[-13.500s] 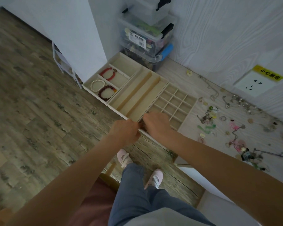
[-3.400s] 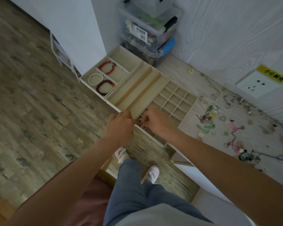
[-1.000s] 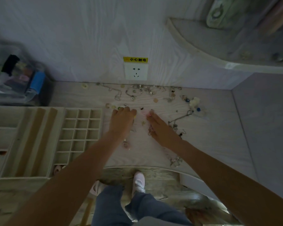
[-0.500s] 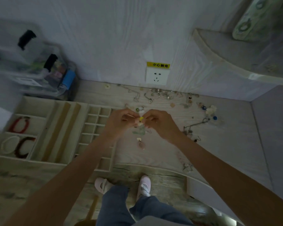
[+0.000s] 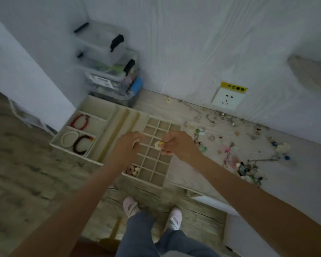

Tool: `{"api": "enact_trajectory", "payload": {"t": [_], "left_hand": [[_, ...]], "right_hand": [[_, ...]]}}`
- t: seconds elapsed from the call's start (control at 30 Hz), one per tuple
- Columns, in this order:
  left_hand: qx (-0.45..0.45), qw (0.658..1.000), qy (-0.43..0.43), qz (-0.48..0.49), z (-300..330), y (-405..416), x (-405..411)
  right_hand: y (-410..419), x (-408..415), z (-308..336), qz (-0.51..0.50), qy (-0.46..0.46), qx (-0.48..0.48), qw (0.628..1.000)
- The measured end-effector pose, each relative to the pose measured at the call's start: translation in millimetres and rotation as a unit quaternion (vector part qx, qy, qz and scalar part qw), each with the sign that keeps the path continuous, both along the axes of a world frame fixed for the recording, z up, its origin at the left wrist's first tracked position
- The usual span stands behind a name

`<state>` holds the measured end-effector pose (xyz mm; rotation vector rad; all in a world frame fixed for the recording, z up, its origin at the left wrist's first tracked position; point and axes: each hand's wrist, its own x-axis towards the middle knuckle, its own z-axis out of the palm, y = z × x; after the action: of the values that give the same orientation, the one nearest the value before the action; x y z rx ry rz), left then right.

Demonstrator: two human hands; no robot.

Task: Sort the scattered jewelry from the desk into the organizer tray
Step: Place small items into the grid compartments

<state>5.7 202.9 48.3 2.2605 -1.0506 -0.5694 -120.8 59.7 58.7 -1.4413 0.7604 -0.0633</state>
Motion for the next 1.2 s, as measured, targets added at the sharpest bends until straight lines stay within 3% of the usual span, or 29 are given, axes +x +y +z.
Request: {"api": "enact_trajectory", "payload": {"t": [0.2,0.37,0.47,0.6,0.77,0.93,1.2], "left_hand": [[0.183,0.966,-0.159,-0.093,-9,44,11],[0.247,0.934,-0.199,-0.162,-8,51,14],[0.251,0.926,-0.215,-0.183,-8,52,18],[0.240,0.925,-0.221,-0.193,-9,54,22],[0.228,0.930,-0.214,-0.195,-11,55,22],[0.226,0.928,-0.218,-0.199,-10,54,23],[0.231,0.926,-0.221,-0.201,-10,52,22]], "right_hand": [[29,25,-23,0.085,0.055,-0.202,0.974],[46,39,-38,0.113,0.105,-0.216,0.964],[56,46,-44,0.135,0.136,-0.264,0.945],[68,49,-47,0.156,0.202,-0.381,0.888],[76,50,-48,0.175,0.224,-0.460,0.841],[77,53,-44,0.191,0.221,-0.478,0.828],[74,58,-41,0.220,0.225,-0.443,0.839]]}}
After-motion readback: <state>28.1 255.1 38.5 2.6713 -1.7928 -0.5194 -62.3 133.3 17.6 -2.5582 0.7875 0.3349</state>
